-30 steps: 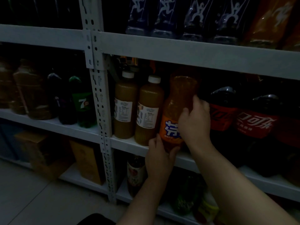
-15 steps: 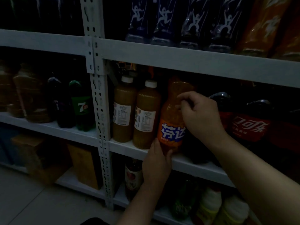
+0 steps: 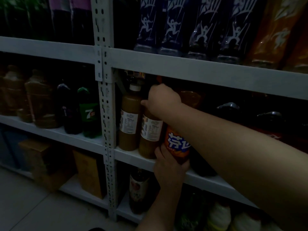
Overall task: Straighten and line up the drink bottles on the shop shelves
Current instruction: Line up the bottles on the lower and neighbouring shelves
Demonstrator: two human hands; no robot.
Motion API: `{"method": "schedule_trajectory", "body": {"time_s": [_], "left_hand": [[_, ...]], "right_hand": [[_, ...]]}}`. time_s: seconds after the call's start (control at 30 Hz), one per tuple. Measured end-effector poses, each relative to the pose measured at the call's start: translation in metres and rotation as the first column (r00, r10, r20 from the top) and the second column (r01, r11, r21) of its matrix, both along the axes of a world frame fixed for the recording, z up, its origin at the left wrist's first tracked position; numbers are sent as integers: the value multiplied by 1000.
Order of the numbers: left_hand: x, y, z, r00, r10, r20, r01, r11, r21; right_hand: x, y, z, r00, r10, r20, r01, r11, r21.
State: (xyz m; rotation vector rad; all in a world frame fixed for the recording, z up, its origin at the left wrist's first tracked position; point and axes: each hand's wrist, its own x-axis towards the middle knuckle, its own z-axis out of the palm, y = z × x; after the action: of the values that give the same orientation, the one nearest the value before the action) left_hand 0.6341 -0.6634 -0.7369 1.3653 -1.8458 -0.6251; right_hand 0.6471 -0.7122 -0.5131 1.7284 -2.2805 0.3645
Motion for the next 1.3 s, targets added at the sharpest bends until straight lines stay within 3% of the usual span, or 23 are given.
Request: {"method": "schedule_trajectory", "body": {"time_s": [0.3, 0.4, 0.57, 0.67, 0.77, 0.87, 1.03, 1.3], "left_hand": [[-2, -5, -4, 999, -31, -38, 30, 999, -22], [1, -5, -6, 998, -52, -21, 51, 998, -37], [27, 7, -2, 989, -131, -75, 113, 971, -211], [65, -11, 6, 967, -12, -253, -87, 923, -375], [98, -54, 26, 910, 118, -397, -222, 948, -226], [113, -86, 45, 938, 196, -285, -253, 950, -181], [112, -99, 54, 991, 125, -48, -132, 977, -170], [99, -88, 59, 980, 190, -59, -197, 968, -158]], "right_hand": [[-4, -8, 24, 999, 35, 8, -36, 987, 156], [-4, -7, 28, 995, 69, -72, -53, 978, 204], [-5, -14, 26, 996, 77, -37, -67, 973, 219], [-8, -17, 20, 997, 77, -27, -72, 984, 162], [-11, -16, 18, 996, 89, -11, -87, 987, 134], [-10, -14, 24, 994, 103, -39, -93, 974, 209], [-10, -8, 34, 994, 108, -12, -100, 955, 279], [-12, -9, 31, 993, 111, -47, -92, 947, 307]]}}
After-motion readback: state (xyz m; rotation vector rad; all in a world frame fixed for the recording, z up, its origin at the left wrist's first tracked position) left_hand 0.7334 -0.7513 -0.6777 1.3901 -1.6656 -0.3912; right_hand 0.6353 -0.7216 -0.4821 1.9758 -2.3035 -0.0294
